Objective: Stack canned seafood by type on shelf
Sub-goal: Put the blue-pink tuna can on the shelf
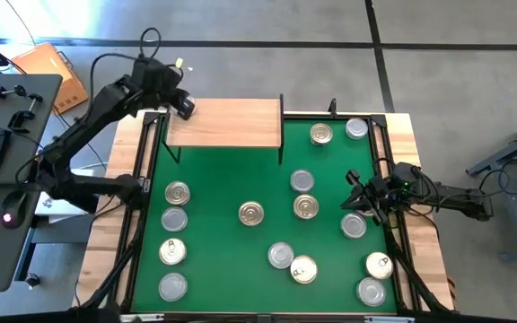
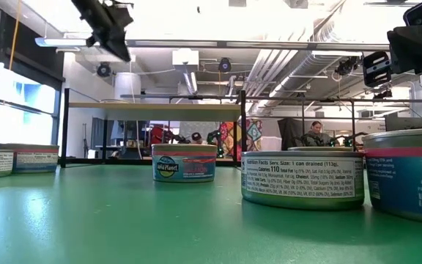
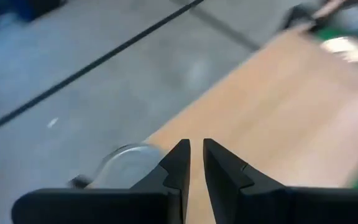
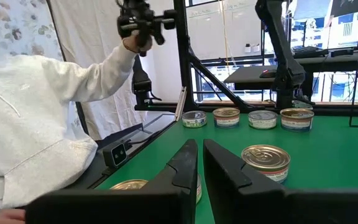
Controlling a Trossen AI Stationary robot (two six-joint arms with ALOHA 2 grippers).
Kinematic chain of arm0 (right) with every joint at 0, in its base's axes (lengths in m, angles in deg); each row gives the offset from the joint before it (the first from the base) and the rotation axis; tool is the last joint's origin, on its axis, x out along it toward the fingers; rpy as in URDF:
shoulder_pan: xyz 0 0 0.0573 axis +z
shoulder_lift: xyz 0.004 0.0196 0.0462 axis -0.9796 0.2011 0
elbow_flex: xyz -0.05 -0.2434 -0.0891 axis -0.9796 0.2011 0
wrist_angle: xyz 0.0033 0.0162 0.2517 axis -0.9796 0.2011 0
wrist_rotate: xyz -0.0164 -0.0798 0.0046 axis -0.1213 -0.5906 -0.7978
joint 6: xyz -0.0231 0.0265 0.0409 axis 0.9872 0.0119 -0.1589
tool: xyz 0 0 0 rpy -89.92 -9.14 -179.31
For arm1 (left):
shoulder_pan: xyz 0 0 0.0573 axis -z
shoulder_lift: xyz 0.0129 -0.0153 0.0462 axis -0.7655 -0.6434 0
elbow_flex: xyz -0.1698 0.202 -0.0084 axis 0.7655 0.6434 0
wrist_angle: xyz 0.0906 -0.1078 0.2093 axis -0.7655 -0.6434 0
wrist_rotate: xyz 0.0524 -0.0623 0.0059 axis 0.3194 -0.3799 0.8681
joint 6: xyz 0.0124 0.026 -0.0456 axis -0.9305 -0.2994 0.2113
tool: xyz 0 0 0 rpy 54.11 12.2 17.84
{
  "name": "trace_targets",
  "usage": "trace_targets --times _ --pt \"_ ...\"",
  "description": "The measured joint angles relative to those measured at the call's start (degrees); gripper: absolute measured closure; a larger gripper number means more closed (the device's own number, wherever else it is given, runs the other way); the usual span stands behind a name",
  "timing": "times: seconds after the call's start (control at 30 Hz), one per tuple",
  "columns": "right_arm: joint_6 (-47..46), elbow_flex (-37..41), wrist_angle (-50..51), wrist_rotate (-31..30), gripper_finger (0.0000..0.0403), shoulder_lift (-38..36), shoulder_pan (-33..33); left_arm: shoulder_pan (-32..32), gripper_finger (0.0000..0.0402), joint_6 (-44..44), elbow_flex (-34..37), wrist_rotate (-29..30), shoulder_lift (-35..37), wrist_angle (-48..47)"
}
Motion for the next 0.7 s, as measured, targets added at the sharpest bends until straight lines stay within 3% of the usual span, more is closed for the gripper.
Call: trace_targets --times 0.37,0.6,0.7 --pt "0.0 0.0 0.0 0.0 0.0382 0.0 0.0 21.2 0.0389 -0.12 20.79 -2.22 13.7 30.61" --pt "0.23 0.01 0.0 -0.03 0.0382 0.0 0.0 34.29 0.0396 -2.87 32.74 -2.09 15.02 48.95" --pt "5.47 0.0 0.0 -2.91 0.0382 0.0 -0.08 37.25 0.0396 -5.31 35.42 -1.86 14.11 53.34"
